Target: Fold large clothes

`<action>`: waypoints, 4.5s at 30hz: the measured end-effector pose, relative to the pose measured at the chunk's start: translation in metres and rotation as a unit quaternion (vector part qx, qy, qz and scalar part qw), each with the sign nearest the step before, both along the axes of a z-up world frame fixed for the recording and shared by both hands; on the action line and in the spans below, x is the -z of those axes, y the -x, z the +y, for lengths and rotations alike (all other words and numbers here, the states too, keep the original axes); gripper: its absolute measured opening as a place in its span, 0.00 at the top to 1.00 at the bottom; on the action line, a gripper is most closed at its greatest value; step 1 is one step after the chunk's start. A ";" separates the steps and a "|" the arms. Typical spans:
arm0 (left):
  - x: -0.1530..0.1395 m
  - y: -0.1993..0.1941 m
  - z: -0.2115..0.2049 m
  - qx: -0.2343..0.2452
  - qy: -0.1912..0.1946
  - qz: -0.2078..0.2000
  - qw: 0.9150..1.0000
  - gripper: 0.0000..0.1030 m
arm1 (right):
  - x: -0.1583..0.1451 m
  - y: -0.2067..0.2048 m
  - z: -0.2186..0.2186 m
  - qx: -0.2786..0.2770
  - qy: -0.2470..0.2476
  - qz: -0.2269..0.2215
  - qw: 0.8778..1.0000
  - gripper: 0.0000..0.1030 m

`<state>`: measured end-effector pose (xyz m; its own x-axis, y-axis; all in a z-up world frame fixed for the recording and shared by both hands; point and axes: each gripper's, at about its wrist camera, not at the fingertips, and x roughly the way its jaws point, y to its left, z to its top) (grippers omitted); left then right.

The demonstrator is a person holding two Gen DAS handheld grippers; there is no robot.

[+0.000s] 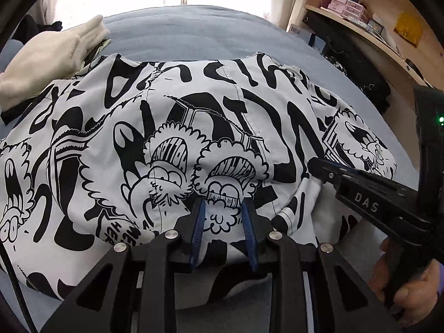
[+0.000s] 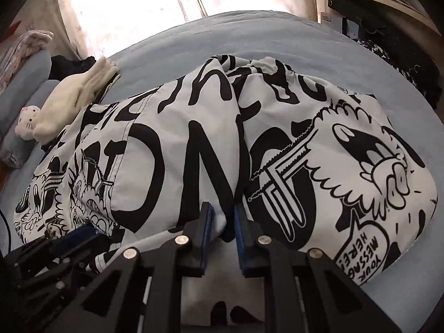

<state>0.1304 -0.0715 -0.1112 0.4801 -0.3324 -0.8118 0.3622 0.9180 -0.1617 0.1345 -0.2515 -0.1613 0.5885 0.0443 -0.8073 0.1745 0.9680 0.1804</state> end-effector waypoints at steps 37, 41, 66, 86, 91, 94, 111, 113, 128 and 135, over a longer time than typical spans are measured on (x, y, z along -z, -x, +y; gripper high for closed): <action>-0.084 0.099 0.137 -0.108 0.082 0.018 0.991 0.33 | -0.085 0.114 0.069 -0.053 -0.025 -0.040 0.997 0.69; -0.051 0.085 0.170 -0.129 0.166 0.060 0.976 0.33 | -0.080 0.102 0.080 -0.061 -0.031 -0.043 0.997 0.69; 0.020 -0.031 0.236 -0.270 0.228 0.024 0.935 0.73 | -0.061 -0.070 0.115 -0.077 0.031 -0.080 0.993 0.70; -0.090 -0.019 0.166 -0.187 0.152 -0.161 0.957 0.89 | -0.008 -0.040 0.108 -0.118 0.015 0.012 0.993 0.70; -0.106 -0.012 0.143 -0.156 0.138 -0.182 0.961 0.89 | -0.003 -0.016 0.094 -0.108 -0.038 0.003 0.993 0.70; -0.119 -0.011 0.123 -0.136 0.128 -0.194 0.963 0.89 | -0.001 -0.007 0.088 -0.104 -0.058 -0.002 0.993 0.70; -0.138 0.000 -0.017 0.017 0.027 -0.221 0.975 0.89 | -0.001 0.055 0.014 -0.087 -0.268 -0.017 0.959 0.70; -0.136 -0.001 -0.029 0.030 0.021 -0.223 0.974 0.89 | -0.004 0.067 -0.011 -0.062 -0.271 -0.025 0.960 0.70; -0.046 0.038 -0.219 0.219 -0.079 -0.180 0.956 0.89 | 0.000 0.171 -0.180 0.178 -0.229 -0.068 0.955 0.69; -0.001 0.042 -0.229 0.221 -0.126 -0.152 0.955 0.88 | -0.002 0.170 -0.181 0.167 -0.222 -0.068 0.958 0.69</action>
<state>0.0886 -0.3002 -0.1104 0.5652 -0.3690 -0.7378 0.7178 0.6608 0.2194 -0.0360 -0.4327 -0.1589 0.7283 0.1569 -0.6671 0.4061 0.6853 0.6045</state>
